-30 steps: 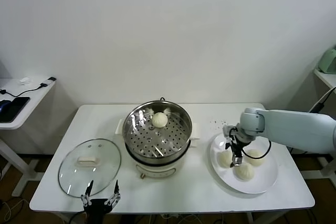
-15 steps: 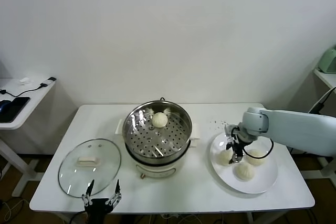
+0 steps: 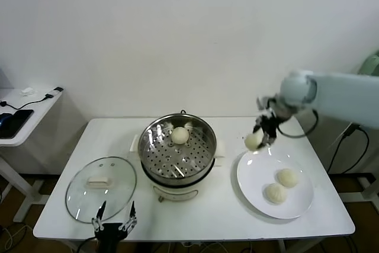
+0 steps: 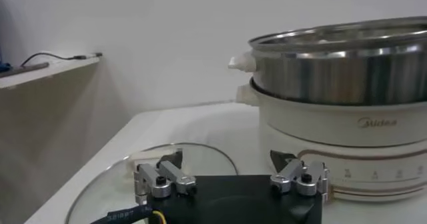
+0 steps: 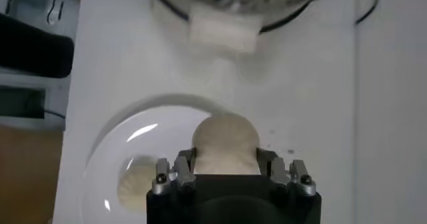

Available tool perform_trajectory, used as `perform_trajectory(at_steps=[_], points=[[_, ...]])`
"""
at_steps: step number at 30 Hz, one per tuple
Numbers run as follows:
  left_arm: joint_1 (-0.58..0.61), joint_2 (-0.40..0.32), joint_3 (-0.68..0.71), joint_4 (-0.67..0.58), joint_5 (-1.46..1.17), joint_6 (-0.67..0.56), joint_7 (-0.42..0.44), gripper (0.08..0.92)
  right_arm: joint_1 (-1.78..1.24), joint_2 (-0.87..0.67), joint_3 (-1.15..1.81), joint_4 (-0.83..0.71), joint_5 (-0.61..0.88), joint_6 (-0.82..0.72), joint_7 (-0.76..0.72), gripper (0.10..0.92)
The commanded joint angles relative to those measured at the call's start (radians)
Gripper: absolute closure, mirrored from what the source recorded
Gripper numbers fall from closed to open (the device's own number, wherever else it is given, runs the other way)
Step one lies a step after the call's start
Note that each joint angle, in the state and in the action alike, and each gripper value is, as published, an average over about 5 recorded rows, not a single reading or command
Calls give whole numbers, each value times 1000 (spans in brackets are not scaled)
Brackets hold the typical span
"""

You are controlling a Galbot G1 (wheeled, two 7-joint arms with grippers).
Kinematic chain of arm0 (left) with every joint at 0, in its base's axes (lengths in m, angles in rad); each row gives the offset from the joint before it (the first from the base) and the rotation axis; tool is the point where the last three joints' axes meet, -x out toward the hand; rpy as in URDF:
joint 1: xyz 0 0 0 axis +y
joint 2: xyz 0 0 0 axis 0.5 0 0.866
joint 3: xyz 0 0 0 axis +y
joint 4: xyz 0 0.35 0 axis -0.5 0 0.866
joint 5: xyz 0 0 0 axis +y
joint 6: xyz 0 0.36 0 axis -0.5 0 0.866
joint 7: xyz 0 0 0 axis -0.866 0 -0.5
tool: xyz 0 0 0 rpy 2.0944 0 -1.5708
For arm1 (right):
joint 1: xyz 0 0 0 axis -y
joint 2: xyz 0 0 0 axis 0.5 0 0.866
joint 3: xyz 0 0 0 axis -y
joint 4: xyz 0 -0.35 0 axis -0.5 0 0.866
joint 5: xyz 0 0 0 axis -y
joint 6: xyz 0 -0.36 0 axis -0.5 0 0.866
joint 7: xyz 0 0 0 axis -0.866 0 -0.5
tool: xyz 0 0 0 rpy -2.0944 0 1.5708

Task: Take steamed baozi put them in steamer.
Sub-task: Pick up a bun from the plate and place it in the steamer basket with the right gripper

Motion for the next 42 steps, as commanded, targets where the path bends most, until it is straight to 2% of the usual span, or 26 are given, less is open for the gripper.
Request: perform_trajectory(at_steps=[1, 10, 17, 25, 42], points=[[-2, 2, 5, -7, 0, 3, 1, 177, 217, 183, 21, 24, 252, -48, -8, 406], [-7, 6, 5, -10, -6, 3, 2, 177, 5, 448, 161, -12, 376, -176, 172, 406], [-4, 11, 5, -4, -5, -1, 2, 177, -182, 566, 186, -172, 303, -216, 234, 406], [-9, 17, 1, 8, -6, -4, 2, 177, -334, 632, 192, -304, 228, -217, 242, 406], [-17, 14, 4, 21, -7, -4, 1, 177, -440, 646, 229, -393, 162, -195, 250, 406]])
